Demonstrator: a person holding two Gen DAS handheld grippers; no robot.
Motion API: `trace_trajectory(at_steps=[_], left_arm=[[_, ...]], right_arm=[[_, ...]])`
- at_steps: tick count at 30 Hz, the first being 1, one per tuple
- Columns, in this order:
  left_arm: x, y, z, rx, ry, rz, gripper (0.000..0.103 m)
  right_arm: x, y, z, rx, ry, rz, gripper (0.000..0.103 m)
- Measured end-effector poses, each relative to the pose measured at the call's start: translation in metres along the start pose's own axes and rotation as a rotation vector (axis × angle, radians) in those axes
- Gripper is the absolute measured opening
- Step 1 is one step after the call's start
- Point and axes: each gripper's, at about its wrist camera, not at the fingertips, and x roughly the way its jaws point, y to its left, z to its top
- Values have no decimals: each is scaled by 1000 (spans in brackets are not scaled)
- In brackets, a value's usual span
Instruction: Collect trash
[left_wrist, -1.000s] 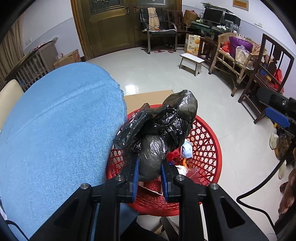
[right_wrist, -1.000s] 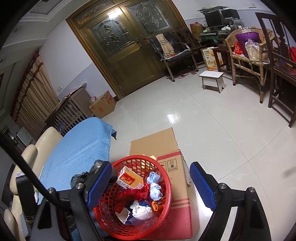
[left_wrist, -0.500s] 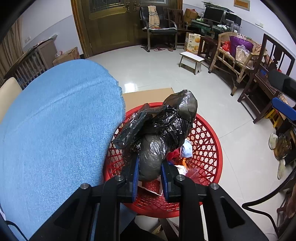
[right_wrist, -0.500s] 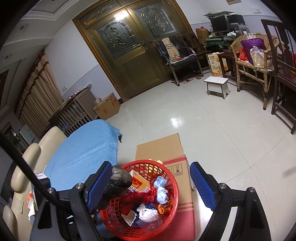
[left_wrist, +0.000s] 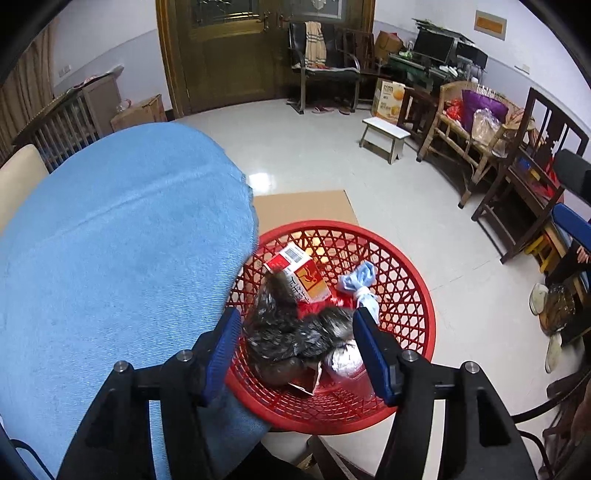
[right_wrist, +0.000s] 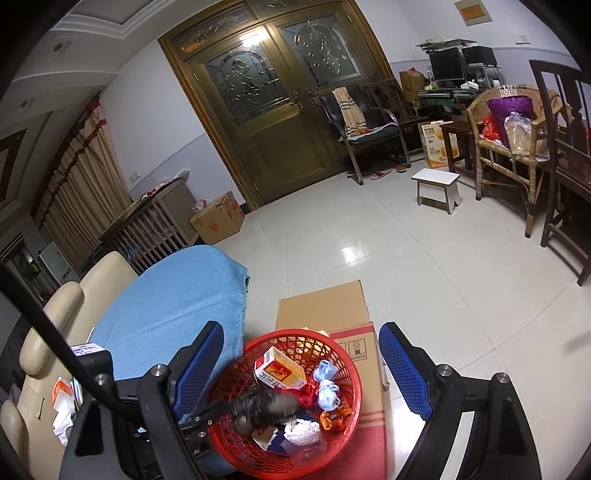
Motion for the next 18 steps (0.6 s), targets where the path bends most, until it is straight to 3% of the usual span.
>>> trace_trajectory(at_steps=[9, 13, 18], left_arm=[[-27, 20, -8, -57, -53, 12, 64], [-47, 35, -16, -97, -84, 27, 69], [-78, 52, -33, -142, -145, 71, 72]], right_arm=[[-11, 22, -6, -46, -8, 15, 89], [-15, 35, -12, -68, -10, 27, 92], [-3, 53, -38, -109, 63, 40, 94]])
